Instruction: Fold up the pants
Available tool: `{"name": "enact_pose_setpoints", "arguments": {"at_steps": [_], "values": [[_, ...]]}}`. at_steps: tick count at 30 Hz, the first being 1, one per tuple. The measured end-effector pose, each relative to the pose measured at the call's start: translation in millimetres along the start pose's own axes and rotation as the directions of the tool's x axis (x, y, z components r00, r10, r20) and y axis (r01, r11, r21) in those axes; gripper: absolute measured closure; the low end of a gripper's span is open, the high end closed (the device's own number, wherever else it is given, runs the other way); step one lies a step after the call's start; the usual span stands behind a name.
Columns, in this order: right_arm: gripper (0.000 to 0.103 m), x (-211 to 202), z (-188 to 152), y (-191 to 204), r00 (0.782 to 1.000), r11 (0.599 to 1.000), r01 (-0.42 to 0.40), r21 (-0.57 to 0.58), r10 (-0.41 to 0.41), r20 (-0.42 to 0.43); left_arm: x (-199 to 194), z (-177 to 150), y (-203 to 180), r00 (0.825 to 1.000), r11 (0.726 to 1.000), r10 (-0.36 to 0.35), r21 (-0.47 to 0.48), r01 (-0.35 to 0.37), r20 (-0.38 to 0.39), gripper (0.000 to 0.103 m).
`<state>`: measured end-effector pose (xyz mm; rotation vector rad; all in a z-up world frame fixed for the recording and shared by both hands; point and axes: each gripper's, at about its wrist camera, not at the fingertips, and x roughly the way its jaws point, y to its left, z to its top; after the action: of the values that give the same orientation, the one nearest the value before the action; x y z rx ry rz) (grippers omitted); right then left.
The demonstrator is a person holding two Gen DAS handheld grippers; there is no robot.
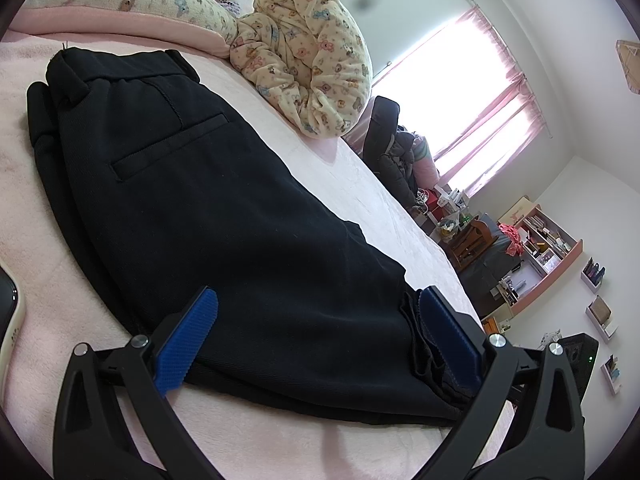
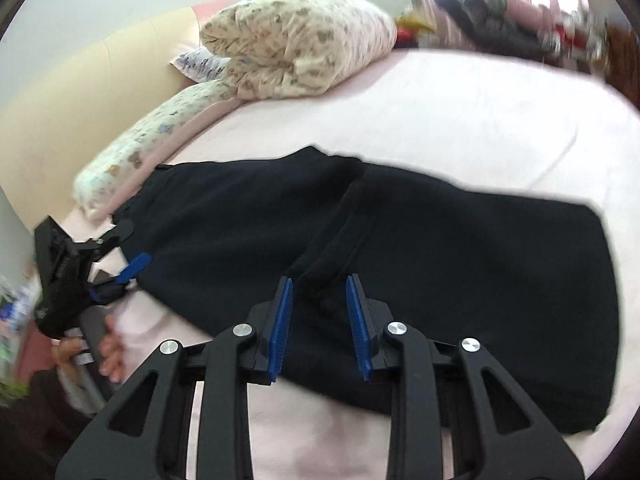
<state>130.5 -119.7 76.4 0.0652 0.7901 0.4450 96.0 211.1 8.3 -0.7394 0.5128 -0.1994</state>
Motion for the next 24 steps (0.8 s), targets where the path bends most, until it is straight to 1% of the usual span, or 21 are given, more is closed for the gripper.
{"name": "enact_pose_setpoints", "arguments": {"at_steps": [4, 7, 10, 11, 12, 14, 16, 19, 21, 23, 24], "values": [[0.073, 16.1, 3.3, 10.8, 0.999, 0.998, 0.015, -0.056, -0.018, -0.041, 0.4, -0.3, -0.4, 1.000, 1.000, 0.000, 0.000, 0.000, 0.000, 0.002], [0.073, 32.3, 1.4, 18.3, 0.997, 0.997, 0.010, -0.076, -0.016, -0.079, 0.0, -0.2, 0.1, 1.000, 1.000, -0.001, -0.001, 0.001, 0.000, 0.002], [0.075, 47.5, -3.9, 16.5, 0.991, 0.992, 0.072, -0.103, -0.083, -0.103, -0.3, -0.2, 0.5, 1.000, 1.000, -0.001, -0.001, 0.001, 0.000, 0.002], [0.081, 51.1, -5.3, 14.4, 0.991, 0.993, 0.070, -0.093, -0.079, -0.105, -0.5, -0.2, 0.6, 1.000, 1.000, -0.001, -0.001, 0.001, 0.000, 0.002], [0.084, 51.5, -5.8, 10.5, 0.993, 0.996, 0.065, -0.066, -0.071, -0.096, -0.6, -0.2, 0.7, 1.000, 1.000, -0.002, -0.002, 0.002, 0.001, 0.002], [0.087, 44.1, -4.4, 5.4, 0.997, 0.999, 0.044, -0.015, -0.045, -0.061, -0.4, -0.2, -0.3, 1.000, 1.000, -0.004, -0.003, 0.004, 0.002, 0.002], [0.088, 29.0, -0.1, 2.0, 1.000, 1.000, 0.010, 0.023, -0.010, 0.002, 0.2, -0.1, -1.0, 1.000, 1.000, -0.007, -0.006, 0.007, 0.002, 0.002], [0.088, 12.1, 7.9, 5.0, 0.998, 0.999, -0.040, 0.029, 0.039, 0.054, -0.1, 0.0, -0.6, 1.000, 1.000, -0.006, -0.005, 0.006, 0.002, 0.002], [0.088, 9.7, 9.8, 9.3, 0.997, 0.999, -0.053, 0.013, 0.052, 0.052, 0.8, -0.4, -1.6, 1.000, 1.000, -0.006, -0.006, 0.006, 0.003, 0.002], [0.088, 16.8, 7.9, 13.8, 0.999, 0.999, -0.040, -0.009, 0.040, 0.021, -0.3, 0.1, -0.2, 1.000, 1.000, -0.006, -0.006, 0.006, 0.002, 0.002], [0.088, 25.9, 3.2, 14.9, 0.999, 0.999, -0.032, -0.018, 0.031, -0.015, 0.8, -0.4, -1.5, 1.000, 1.000, -0.007, -0.006, 0.007, 0.002, 0.002]]}}
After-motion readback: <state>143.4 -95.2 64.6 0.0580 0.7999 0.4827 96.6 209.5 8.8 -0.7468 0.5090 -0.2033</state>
